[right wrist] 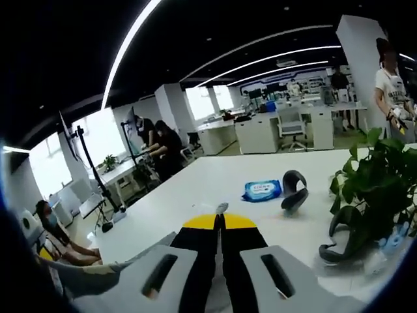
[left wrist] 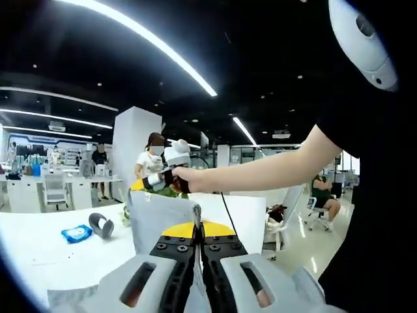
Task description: Fold the towel on the table until its edges align and the towel forms a compact rectangular stack.
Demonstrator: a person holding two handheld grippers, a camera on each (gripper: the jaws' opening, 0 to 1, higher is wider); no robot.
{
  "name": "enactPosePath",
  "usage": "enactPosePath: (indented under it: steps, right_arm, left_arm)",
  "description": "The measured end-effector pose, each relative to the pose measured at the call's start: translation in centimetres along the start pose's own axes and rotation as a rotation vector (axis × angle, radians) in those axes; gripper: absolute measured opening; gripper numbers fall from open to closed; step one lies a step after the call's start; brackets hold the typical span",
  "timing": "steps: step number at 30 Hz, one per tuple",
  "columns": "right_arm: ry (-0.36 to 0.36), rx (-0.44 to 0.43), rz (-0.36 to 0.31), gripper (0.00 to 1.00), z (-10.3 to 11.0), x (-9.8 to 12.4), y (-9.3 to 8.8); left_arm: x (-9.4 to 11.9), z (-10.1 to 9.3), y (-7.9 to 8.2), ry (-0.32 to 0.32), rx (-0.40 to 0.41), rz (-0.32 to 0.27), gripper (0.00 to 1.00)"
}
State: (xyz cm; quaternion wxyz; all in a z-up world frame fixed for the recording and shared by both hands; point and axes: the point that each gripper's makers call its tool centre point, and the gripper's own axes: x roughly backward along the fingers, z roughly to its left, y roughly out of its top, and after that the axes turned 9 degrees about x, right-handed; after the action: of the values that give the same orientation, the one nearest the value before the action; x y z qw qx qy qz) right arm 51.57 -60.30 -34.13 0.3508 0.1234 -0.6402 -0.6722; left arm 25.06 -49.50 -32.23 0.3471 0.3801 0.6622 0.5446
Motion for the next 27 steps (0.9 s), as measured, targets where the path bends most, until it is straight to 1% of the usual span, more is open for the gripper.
enactPosePath:
  steps: [3, 6, 9, 13, 15, 19, 20, 21, 23, 25, 27]
  right_arm:
    - [0.019, 0.004, 0.003, 0.00, 0.6, -0.9, 0.0]
    - [0.043, 0.000, 0.018, 0.00, 1.3, -1.8, -0.3]
    - [0.068, -0.008, 0.021, 0.00, 1.9, -2.5, -0.3]
    - [0.090, 0.004, 0.041, 0.00, 2.6, -3.4, -0.8]
    - [0.095, 0.016, 0.055, 0.00, 2.7, -3.8, -1.1]
    - [0.106, 0.001, 0.057, 0.00, 2.8, -4.3, -1.4]
    - [0.110, 0.000, 0.059, 0.00, 3.0, -4.5, -1.4]
    - [0.113, 0.001, 0.063, 0.00, 3.0, -4.6, -1.5]
    - [0.123, 0.002, 0.071, 0.00, 3.3, -4.8, -1.6]
    - [0.137, -0.003, 0.072, 0.00, 3.7, -5.0, -1.6]
    - [0.148, -0.005, 0.067, 0.00, 4.4, -5.1, -1.6]
  left_arm:
    - [0.6, 0.4, -0.1, 0.019, 0.001, 0.003, 0.02]
    - [1.2, 0.8, -0.6, 0.040, -0.014, 0.023, 0.02]
    - [1.7, 0.9, -1.0, 0.045, -0.032, 0.038, 0.02]
    - [2.2, 1.1, -1.3, 0.049, -0.046, 0.059, 0.02]
    - [2.6, 1.4, -1.5, 0.059, -0.041, 0.063, 0.02]
    - [3.4, 2.2, -1.9, 0.086, -0.016, 0.063, 0.02]
    - [3.7, 2.5, -2.2, 0.103, -0.019, 0.073, 0.02]
    - [4.2, 2.8, -2.5, 0.123, -0.053, 0.096, 0.02]
    - [4.8, 3.1, -2.8, 0.138, -0.098, 0.126, 0.02]
    - [5.3, 3.2, -2.7, 0.135, -0.097, 0.128, 0.02]
    - [6.0, 3.7, -2.6, 0.143, -0.084, 0.124, 0.02]
